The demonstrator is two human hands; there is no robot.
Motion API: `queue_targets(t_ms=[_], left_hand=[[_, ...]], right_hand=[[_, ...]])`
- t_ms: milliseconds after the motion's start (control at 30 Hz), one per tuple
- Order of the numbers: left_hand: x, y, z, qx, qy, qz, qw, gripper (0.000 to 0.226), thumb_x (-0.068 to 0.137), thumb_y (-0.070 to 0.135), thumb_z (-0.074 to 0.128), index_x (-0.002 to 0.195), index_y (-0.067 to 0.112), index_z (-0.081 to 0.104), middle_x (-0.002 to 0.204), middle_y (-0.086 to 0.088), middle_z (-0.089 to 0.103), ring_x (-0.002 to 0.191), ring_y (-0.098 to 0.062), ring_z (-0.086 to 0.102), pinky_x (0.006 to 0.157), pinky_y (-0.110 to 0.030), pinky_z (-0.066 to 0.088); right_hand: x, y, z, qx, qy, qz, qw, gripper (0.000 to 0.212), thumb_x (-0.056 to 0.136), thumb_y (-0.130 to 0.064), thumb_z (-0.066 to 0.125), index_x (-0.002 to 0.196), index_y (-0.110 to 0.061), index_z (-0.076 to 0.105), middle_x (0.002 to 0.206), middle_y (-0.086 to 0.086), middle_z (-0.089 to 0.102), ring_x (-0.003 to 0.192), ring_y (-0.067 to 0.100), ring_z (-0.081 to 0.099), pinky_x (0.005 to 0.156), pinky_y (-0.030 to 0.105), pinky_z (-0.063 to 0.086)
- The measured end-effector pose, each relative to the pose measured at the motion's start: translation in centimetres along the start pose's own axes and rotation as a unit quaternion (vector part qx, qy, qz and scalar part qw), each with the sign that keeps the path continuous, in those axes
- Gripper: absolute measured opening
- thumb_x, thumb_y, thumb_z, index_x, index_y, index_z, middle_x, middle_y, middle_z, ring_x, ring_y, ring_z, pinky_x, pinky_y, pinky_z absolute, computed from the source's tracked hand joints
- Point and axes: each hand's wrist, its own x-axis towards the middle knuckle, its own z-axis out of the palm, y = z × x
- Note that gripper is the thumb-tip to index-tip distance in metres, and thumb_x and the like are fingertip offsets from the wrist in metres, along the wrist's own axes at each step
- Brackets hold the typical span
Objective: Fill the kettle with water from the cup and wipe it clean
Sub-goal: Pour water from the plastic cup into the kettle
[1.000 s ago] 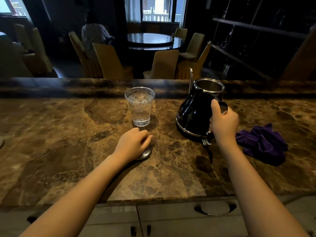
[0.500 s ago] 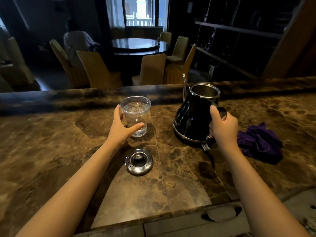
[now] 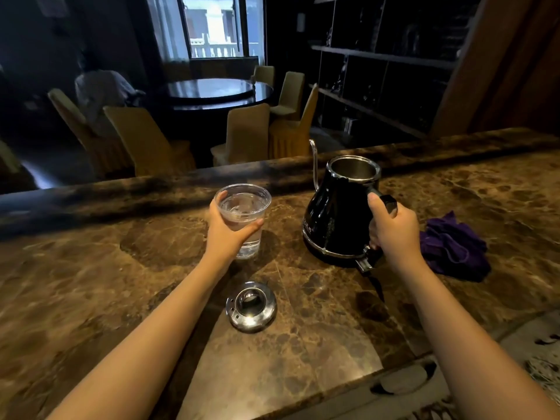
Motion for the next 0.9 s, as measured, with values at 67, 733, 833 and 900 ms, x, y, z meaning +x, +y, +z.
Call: queue_targets(t_ms=[67, 733, 833, 900], left_hand=[[0.0, 0.6, 0.3, 0.002, -0.016, 0.008, 1.000, 0.095, 0.061, 0.029, 0.081, 0.137, 0.025, 0.024, 0.142, -0.005, 0.036, 0.127, -0.021, 0.040, 0.106, -0.045, 0.037], [5.7, 11.3, 6.0, 0.087, -0.171, 0.155, 0.969, 0.081, 0.061, 0.036, 0.080, 0.129, 0.027, 0.037, 0.125, 0.005, 0.052, 0.113, -0.013, 0.050, 0.091, -0.020, 0.038], [6.3, 11.7, 6.2, 0.103, -0.176, 0.151, 0.967, 0.081, 0.061, 0.038, 0.080, 0.129, 0.029, 0.037, 0.122, 0.007, 0.052, 0.110, -0.013, 0.051, 0.092, -0.026, 0.039], [6.7, 12.0, 6.2, 0.116, -0.184, 0.157, 0.963, 0.081, 0.062, 0.038, 0.079, 0.130, 0.030, 0.036, 0.122, 0.008, 0.051, 0.110, -0.012, 0.050, 0.092, -0.026, 0.038]], right_hand=[[-0.1, -0.1, 0.0, -0.004, 0.000, 0.000, 1.000, 0.044, 0.087, -0.040, 0.054, 0.049, -0.023, 0.040, 0.039, -0.007, 0.043, 0.043, 0.021, 0.042, 0.051, 0.037, 0.035], [0.0, 0.0, 0.1, 0.039, -0.002, 0.020, 0.999, 0.041, 0.086, -0.033, 0.057, 0.049, -0.025, 0.041, 0.038, -0.011, 0.041, 0.043, 0.016, 0.039, 0.048, 0.030, 0.030], [-0.1, -0.2, 0.0, 0.033, -0.005, 0.017, 0.999, 0.041, 0.088, -0.031, 0.057, 0.050, -0.025, 0.042, 0.035, -0.012, 0.044, 0.040, 0.010, 0.041, 0.045, 0.027, 0.033], [-0.1, -0.2, 0.0, 0.028, -0.003, 0.014, 1.000, 0.041, 0.088, -0.032, 0.056, 0.050, -0.024, 0.042, 0.035, -0.012, 0.045, 0.040, 0.009, 0.042, 0.045, 0.027, 0.034]])
